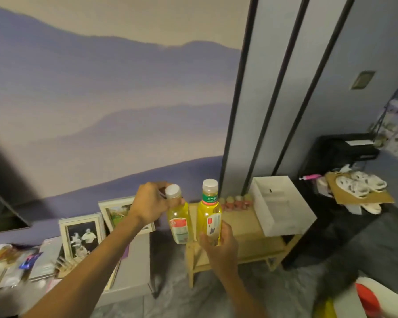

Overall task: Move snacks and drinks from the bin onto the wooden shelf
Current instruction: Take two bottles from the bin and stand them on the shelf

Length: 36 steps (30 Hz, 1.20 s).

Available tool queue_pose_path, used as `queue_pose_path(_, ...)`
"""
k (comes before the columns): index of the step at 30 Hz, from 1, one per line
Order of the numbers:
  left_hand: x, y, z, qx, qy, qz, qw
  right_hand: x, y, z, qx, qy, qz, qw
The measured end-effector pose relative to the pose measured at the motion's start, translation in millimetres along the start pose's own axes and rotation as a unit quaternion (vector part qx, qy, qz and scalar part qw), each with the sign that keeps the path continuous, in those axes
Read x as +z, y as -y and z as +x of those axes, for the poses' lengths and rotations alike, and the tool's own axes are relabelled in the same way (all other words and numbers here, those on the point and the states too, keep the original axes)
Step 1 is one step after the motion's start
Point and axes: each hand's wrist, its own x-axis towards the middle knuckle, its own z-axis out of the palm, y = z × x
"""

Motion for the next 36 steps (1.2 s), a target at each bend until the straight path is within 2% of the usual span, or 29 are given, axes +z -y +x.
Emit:
queue_pose_path(7,55.4,14.3,94.9,-0.012,0.027,0.003,1.0,25.5,-49.1,74.0,0.044,-0.004,-0.014,0.999)
queue_pose_path(14,114.2,63.1,181.8,-0.005,0.029,0.023,0.999,73.0,-102.8,157.5,0.071,-0.028,-0.025,0.997)
queue_pose_path(19,175.6,114.3,228.9,-0.045,0.031,0.051,0.997,109.9,-172.2,207.3,0.082,-0.041,-0.015,0.996)
queue_pose_path(24,233.1,177.0,250.7,-0.064,0.036,0.031,0.997,145.1,-267.5,230.1,0.121,-0.012,-0.019,0.992)
queue_pose_path(28,259.0,216.8,251.4,-0.052,0.011,0.029,0.998,167.7,-321.9,227.8,0.135,0.01,-0.001,0.991)
queue_pose_path(36,276.1,228.4,242.4,-0.038,-0.032,0.032,0.998,172.8,-334.9,225.5,0.145,0.033,-0.047,0.988)
